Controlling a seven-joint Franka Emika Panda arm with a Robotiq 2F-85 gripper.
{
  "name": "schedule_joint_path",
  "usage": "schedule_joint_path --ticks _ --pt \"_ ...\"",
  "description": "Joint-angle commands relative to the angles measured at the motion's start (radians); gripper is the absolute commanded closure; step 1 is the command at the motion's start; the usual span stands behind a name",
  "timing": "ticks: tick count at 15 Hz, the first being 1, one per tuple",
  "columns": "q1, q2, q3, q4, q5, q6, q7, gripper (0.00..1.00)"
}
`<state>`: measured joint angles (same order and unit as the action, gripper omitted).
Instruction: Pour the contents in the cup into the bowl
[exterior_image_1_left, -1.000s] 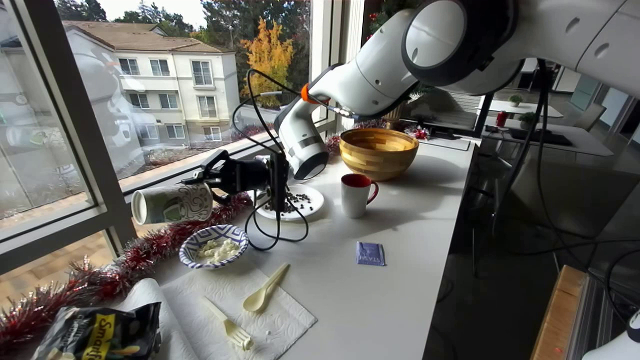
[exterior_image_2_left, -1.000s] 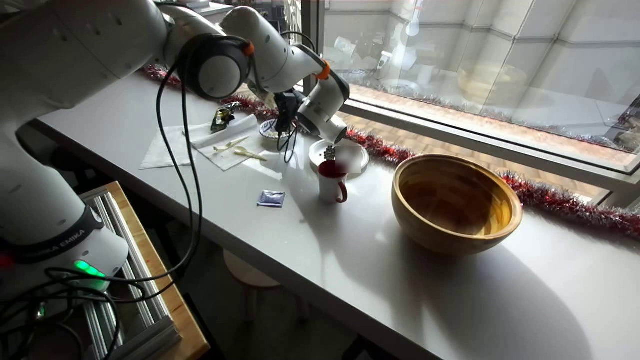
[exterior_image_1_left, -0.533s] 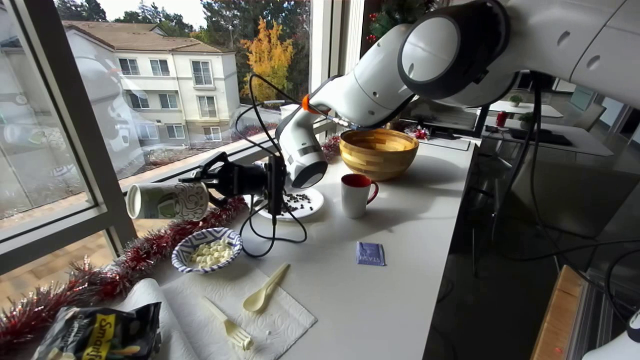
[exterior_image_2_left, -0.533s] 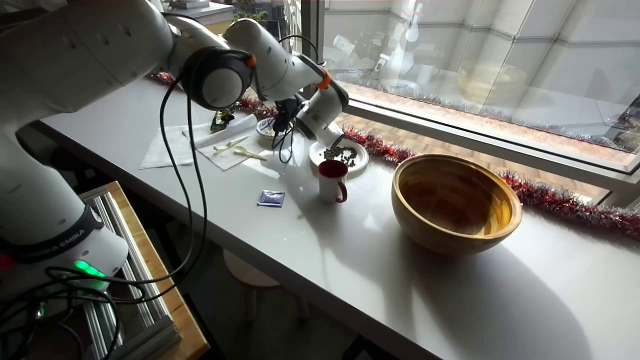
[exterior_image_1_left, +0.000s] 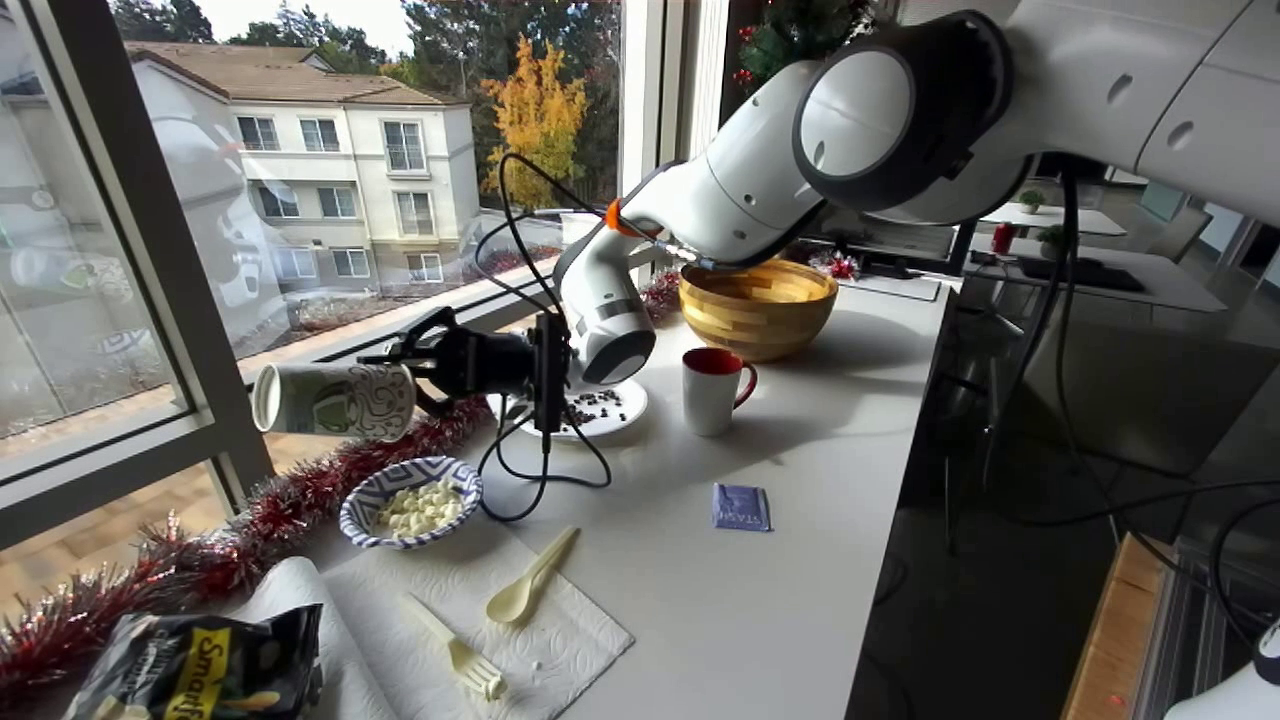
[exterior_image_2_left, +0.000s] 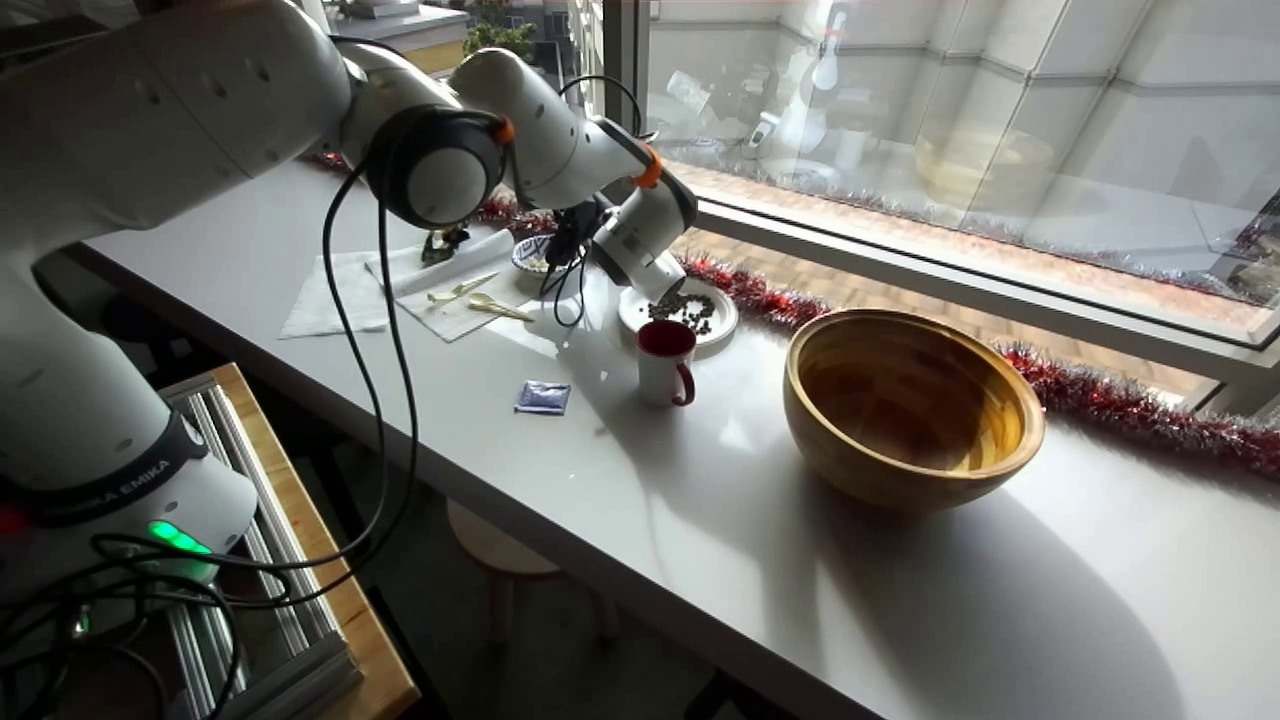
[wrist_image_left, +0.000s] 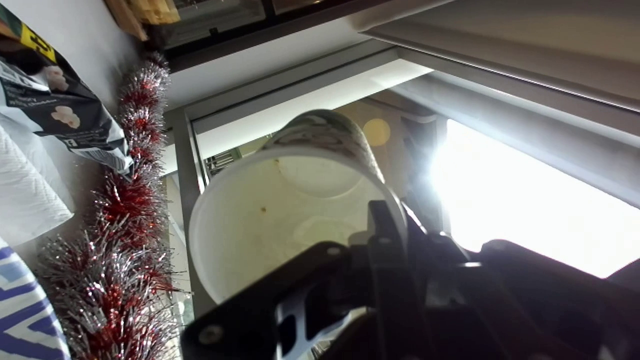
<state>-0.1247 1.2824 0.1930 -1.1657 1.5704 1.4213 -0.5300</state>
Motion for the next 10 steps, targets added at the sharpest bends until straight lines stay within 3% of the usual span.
schedule_joint_path --ticks 1,2,7,10 --pt "-0.008 0.039 0.020 0.028 0.060 -0.053 0.089 0.99" --pt "0.037 0.029 -0.052 0.057 -0.010 -0.012 0.012 0.99" --pt "0.028 0.030 -0.035 0.045 0.027 -0.026 0.040 0.99" --pt "0.018 0.018 -0.007 0.025 0.043 -0.093 0.058 0.99"
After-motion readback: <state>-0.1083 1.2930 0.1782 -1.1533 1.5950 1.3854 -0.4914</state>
